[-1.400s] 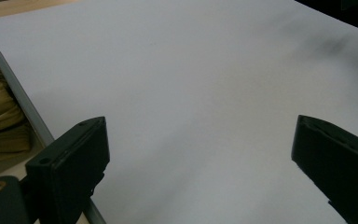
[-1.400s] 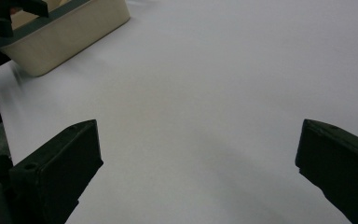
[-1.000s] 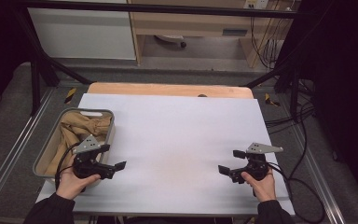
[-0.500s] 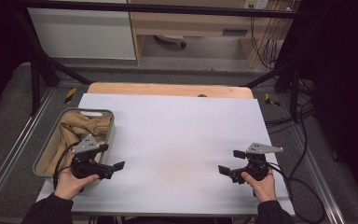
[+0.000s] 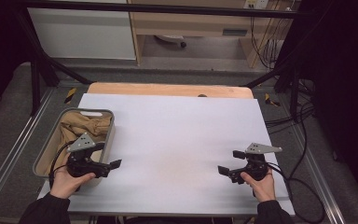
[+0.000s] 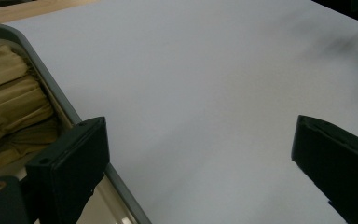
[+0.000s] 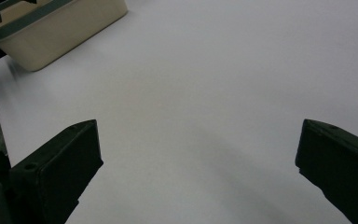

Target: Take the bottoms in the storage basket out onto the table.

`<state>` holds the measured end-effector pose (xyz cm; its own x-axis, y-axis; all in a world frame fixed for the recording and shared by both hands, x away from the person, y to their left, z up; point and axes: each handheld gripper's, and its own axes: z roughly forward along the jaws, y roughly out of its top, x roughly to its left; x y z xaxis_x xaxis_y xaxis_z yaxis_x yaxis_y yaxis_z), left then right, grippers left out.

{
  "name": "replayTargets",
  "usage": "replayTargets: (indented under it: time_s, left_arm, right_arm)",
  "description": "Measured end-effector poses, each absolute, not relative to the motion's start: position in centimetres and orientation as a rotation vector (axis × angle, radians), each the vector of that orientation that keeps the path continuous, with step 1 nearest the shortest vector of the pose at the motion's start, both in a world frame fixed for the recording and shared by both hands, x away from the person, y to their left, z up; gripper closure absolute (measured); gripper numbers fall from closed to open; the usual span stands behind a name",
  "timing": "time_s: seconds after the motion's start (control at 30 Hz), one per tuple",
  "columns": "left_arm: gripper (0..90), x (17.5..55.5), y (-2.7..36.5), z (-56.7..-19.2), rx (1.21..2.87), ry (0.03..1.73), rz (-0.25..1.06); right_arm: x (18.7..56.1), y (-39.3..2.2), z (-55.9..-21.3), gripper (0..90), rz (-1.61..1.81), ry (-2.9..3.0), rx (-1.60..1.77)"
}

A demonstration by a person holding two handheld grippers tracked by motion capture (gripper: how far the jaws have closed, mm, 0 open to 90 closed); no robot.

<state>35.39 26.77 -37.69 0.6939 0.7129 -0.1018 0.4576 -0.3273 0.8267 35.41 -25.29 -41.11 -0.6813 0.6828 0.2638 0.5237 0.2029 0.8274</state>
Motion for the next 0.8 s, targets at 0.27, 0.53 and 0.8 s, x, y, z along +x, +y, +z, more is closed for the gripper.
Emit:
replayTargets:
  time_s: [0.27,0.53,0.8]
  left_arm:
    - [3.9,35.6,27.4,-37.5,1.985,0.921,0.353]
    - [3.9,35.6,27.8,-37.3,1.993,0.933,0.362]
    - [3.8,35.7,28.3,-37.3,1.991,0.946,0.369]
  right_arm:
    - [35.4,-25.4,-41.1,0.7,1.489,2.302,1.171]
    - [35.4,-25.4,-41.2,0.7,1.488,2.304,1.176]
    - [35.4,-25.4,-41.2,0.7,1.481,2.309,1.177]
